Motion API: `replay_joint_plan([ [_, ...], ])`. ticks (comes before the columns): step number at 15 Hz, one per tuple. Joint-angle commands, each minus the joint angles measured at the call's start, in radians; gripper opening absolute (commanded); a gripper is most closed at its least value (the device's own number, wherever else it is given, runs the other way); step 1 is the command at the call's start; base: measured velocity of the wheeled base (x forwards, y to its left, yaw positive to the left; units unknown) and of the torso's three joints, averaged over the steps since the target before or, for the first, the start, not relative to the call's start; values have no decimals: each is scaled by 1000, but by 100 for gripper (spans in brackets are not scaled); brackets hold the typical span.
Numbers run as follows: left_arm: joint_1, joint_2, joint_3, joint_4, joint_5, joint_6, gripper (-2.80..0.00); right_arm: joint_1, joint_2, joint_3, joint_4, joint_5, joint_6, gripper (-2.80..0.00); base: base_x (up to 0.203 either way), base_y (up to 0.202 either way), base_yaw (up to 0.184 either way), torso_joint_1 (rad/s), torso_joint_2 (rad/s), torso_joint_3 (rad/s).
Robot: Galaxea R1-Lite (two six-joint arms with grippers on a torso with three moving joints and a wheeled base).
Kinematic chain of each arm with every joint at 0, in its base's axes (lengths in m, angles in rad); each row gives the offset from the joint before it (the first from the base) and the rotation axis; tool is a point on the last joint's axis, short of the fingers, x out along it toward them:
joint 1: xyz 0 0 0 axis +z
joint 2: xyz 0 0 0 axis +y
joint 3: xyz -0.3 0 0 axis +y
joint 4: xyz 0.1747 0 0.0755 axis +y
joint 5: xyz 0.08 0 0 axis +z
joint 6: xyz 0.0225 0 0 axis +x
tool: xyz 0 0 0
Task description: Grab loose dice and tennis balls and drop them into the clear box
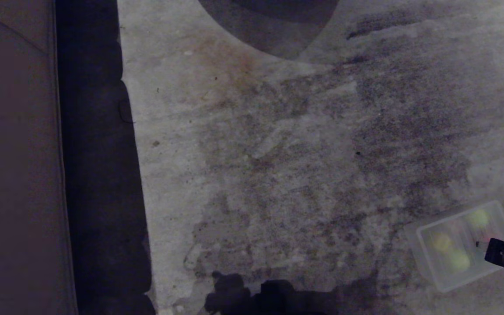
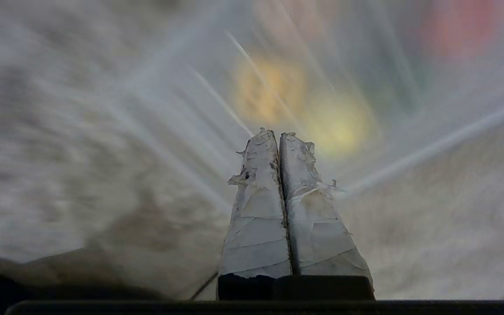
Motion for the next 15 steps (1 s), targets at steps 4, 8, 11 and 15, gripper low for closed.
replay_joint_plan([
  [4, 0, 0, 0, -1, 1, -1, -280, 64, -464, 129, 42, 19, -8, -280, 0, 0, 0, 0, 0, 0],
  [8, 0, 0, 0, -1, 1, -2, -280, 121, -700, 188, 130, 3, -11, -280, 0, 0, 0, 0, 0, 0],
  [11, 0, 0, 0, -1, 0, -1, -280, 256, -926, 257, 293, -48, -12, -280, 0, 0, 0, 0, 0, 0],
  [15, 0, 0, 0, -1, 1, -2, -280, 471, -1332, 338, 603, -215, 10, -280, 0, 0, 0, 0, 0, 0],
])
